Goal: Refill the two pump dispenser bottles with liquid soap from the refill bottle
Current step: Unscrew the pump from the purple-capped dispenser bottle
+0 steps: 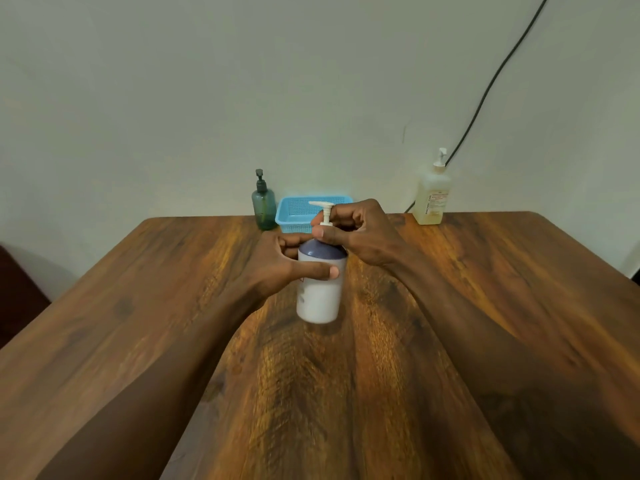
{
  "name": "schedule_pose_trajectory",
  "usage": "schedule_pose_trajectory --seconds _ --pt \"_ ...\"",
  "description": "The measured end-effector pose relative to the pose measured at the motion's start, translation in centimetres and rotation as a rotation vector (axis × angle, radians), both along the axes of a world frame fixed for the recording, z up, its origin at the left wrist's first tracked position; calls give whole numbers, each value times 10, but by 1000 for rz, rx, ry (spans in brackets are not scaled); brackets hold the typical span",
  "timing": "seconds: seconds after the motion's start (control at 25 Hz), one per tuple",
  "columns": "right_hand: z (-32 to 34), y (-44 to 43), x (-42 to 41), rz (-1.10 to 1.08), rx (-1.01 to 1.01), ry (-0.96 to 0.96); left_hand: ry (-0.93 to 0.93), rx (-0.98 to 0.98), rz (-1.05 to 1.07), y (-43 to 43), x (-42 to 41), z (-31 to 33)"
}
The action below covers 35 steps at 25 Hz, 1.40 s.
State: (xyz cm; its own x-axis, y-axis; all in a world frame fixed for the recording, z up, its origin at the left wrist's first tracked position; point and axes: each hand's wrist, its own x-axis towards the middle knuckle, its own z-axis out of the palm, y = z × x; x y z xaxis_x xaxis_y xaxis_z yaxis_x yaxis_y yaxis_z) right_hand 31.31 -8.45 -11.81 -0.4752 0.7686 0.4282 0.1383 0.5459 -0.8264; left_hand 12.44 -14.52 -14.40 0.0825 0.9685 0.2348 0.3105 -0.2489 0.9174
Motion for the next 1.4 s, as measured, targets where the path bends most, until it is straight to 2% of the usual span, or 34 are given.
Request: schedule_pose_trajectory --seconds 0.16,0.24,0.32,0.44,0.52,0.64,0.68,0.76,0.84,0.92,1.0,1.2,1.4 --pt "3 -5 0 132 -119 -21 10 18 26 -8 -10 0" --pt "1 -9 -5 2 -112 -53 43 51 103 -11 -11 -2" --pt "-2 -15 -10 -189 -2 -85 77 90 122 -12 -10 -4" --pt "-3 -20 -13 -277 102 -126 116 124 115 -12 -10 -1" --pt "0 -20 -12 -205 28 -137 106 87 92 -12 -12 2" --pt "3 -21 -6 55 -243 23 115 32 73 -19 -16 4" --pt "4 -22 -4 104 -262 21 150 43 82 -21 -16 4" --pt "4 -24 -4 97 -176 -74 220 90 107 -27 -13 5" --pt "2 -29 -10 -104 -6 -183 251 110 115 -31 -13 6" --pt "0 -34 -15 -275 92 -186 278 121 115 -34 -14 8" --pt "0 -35 -18 -281 93 -139 281 129 130 -35 -15 7" --pt "3 -36 -16 -138 0 -76 235 97 190 -37 -19 1" --pt "6 -51 -24 -302 113 -79 318 151 190 -45 -13 2"
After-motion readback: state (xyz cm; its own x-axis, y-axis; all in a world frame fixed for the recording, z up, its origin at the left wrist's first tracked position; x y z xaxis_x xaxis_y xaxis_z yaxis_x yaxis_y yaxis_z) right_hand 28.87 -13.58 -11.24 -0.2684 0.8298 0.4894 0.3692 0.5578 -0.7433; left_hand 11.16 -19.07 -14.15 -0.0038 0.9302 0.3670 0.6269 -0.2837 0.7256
